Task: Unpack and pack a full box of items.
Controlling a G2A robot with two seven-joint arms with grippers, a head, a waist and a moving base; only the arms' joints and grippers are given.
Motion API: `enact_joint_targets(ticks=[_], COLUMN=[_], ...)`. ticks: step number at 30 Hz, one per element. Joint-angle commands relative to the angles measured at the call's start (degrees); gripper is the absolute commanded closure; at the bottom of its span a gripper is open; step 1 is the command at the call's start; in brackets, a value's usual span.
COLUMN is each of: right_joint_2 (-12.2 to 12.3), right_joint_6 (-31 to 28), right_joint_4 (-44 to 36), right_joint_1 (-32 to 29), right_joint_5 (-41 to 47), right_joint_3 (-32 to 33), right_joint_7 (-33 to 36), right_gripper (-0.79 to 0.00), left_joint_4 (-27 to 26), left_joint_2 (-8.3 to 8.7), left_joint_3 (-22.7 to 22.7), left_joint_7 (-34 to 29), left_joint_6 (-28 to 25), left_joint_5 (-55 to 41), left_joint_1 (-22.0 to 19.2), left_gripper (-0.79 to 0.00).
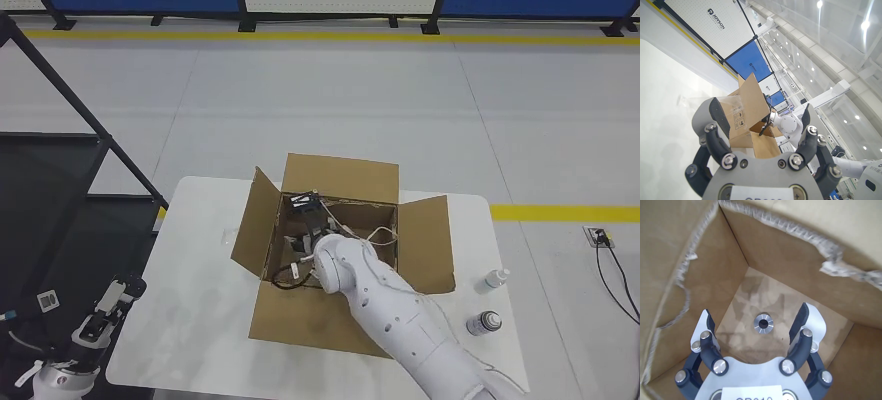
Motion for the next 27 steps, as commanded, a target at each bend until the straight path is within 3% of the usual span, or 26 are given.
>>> enact_joint_targets(ticks=[1,6,9,13,16,20,24,27], right_joint_2=[2.66,7.43,8.91,10.19,10.72,11.23,11.75,12.09], right_joint_6=[-0.55,-6.78,-9.75,-9.17,-8.07,-9.73,-13.85,-14.59], right_joint_4=[-15.02,-47.44,-60.14,-71.00,-74.12,-71.45,-65.36,-60.50], right_joint_1=[-7.12,-27.22,-37.27,-49.32,-56.71,-62.87,-65.16,-64.00], right_joint_5=[-6.01,-17.65,-21.55,-25.49,-23.11,-15.11,-9.23,-8.53], right_joint_3=[4.08,14.16,18.96,27.33,35.63,47.59,55.14,57.07], right_joint_7=[4.68,12.72,10.85,4.33,0.10,-3.05,-3.77,-2.30], right_gripper=[-0.785,-0.785,-0.785,-0.785,-0.785,-0.785,-0.785,-0.785], left_joint_4=[0.00,0.00,0.00,0.00,0.00,0.00,0.00,0.00], left_joint_2=[0.00,0.00,0.00,0.00,0.00,0.00,0.00,0.00], left_joint_3=[0.00,0.00,0.00,0.00,0.00,0.00,0.00,0.00], left_joint_7=[0.00,0.00,0.00,0.00,0.00,0.00,0.00,0.00], left_joint_6=[0.00,0.00,0.00,0.00,0.00,0.00,0.00,0.00], left_joint_5=[0.00,0.00,0.00,0.00,0.00,0.00,0.00,0.00], left_joint_1=[0.00,0.00,0.00,0.00,0.00,0.00,0.00,0.00], left_gripper=[-0.785,-0.785,-0.785,-0.785,-0.785,-0.785,-0.785,-0.785])
